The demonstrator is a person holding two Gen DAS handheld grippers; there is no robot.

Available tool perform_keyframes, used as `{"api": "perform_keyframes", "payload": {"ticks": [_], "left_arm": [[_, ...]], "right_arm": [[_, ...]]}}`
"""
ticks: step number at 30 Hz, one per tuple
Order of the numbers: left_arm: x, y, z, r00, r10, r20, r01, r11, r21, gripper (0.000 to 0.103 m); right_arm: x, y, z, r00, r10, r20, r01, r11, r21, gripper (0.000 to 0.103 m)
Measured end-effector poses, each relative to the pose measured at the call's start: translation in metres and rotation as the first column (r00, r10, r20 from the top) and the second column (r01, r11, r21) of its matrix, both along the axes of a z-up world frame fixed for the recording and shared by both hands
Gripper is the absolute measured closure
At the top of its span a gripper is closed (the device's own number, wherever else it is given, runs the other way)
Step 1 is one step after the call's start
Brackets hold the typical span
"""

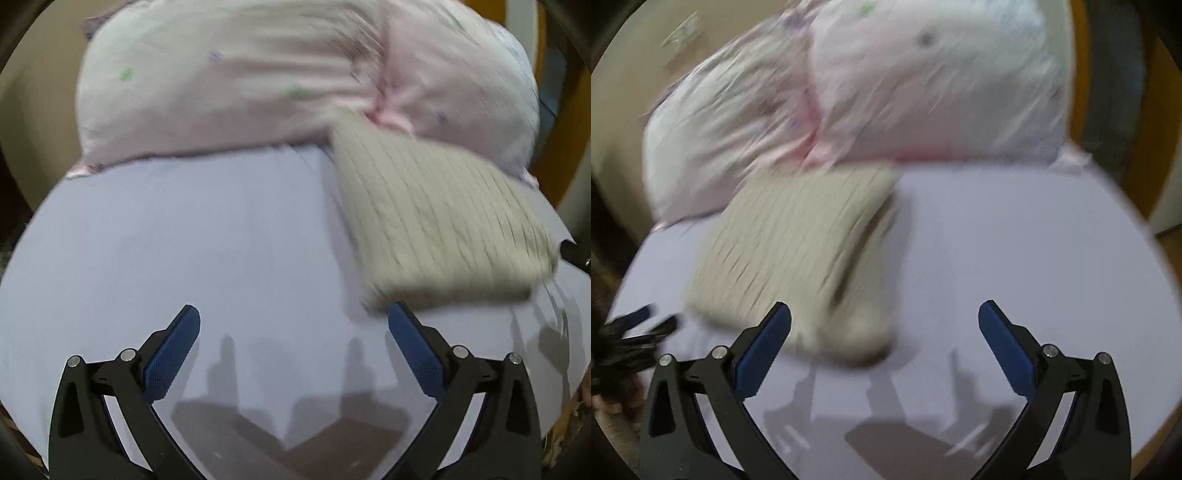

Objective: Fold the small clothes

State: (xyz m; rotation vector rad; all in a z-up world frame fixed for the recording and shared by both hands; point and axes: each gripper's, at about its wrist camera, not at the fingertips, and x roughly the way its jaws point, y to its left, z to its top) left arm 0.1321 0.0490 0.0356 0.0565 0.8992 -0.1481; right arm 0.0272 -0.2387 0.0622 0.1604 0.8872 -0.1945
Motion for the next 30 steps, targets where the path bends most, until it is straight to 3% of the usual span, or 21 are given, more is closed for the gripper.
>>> {"api": "perform_keyframes", "payload": {"ticks": [2, 8, 12, 16, 30], "left_arm": [[0.0, -0.013, -0.01, 1.0, -0.017, -0.026, 0.017, 1.0, 0.013, 0.001], [0.0, -0.036, -0.022, 0.999, -0.037, -0.036, 0.04, 0.994, 0.102, 0.001], [0.003, -0.034, -0.023, 0.998, -0.028, -0.052, 0.031, 0.998, 0.06, 0.001], [0.004, -0.032, -0.024, 0.998, -0.028, -0.058, 0.03, 0.999, 0.045, 0.001], [0.001, -0.032, -0.026, 0.998, -0.037, -0.055, 0.039, 0.998, 0.041, 0.001]], "right_arm": [[-0.004, 0.013, -0.015, 0.999, 0.007, -0.046, -0.007, 1.0, 0.001, 0.002], [0.001, 0.048, -0.04, 0.994, 0.013, -0.111, -0.028, 0.991, -0.129, 0.002], [0.009, 0.062, -0.053, 0.989, -0.01, -0.145, -0.023, 0.974, -0.226, 0.002], [0.012, 0.054, -0.055, 0.989, -0.019, -0.145, -0.007, 0.985, -0.173, 0.002], [0.011, 0.055, -0.056, 0.989, -0.023, -0.145, -0.003, 0.984, -0.18, 0.002]]}}
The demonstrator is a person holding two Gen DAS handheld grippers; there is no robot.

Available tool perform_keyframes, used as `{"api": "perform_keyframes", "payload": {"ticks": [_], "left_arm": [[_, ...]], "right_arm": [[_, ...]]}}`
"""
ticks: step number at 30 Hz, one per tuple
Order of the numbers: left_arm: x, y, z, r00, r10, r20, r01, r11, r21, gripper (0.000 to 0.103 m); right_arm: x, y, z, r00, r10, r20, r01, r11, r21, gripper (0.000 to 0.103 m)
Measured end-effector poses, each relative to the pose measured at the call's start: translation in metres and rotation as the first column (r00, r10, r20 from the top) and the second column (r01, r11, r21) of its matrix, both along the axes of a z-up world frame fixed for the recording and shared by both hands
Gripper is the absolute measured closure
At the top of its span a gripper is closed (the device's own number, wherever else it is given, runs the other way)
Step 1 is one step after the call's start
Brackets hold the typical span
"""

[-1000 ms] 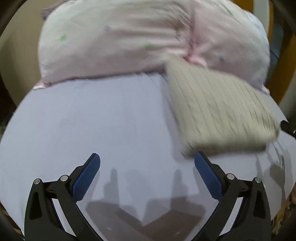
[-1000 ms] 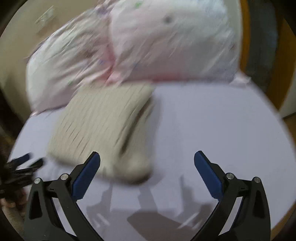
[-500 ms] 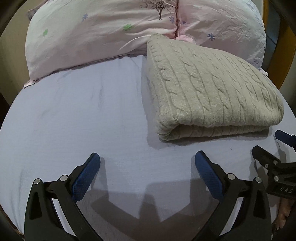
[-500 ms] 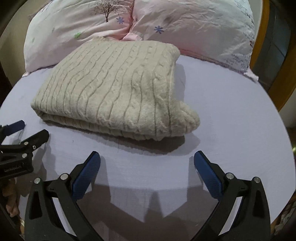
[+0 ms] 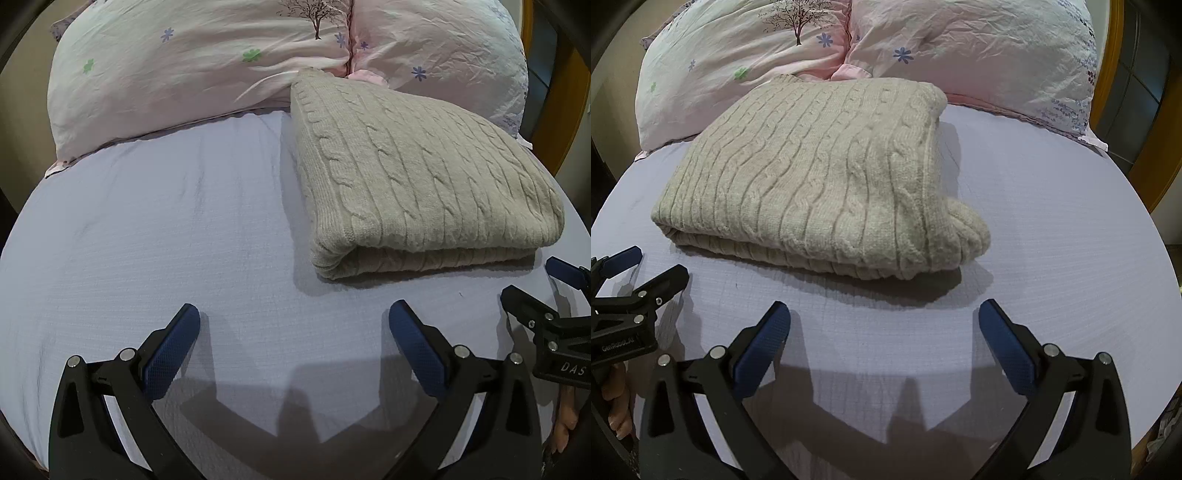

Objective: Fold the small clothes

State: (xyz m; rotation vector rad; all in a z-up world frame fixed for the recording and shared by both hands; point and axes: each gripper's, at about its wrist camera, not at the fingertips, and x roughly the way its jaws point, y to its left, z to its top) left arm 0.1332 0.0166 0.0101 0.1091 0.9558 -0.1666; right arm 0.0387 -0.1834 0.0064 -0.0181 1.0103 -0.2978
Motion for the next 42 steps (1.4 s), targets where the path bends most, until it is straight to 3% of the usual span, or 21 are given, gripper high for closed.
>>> {"api": "perform_keyframes", "payload": {"ticks": [42], "left_arm": [[0.0, 0.0004, -0.0002, 1.0, -0.002, 0.0, 0.002, 1.0, 0.0, 0.001]], "right_arm": [[-0.0005, 0.0006, 0.0003, 1.0, -0.002, 0.0, 0.002, 1.0, 0.0, 0.002]]}}
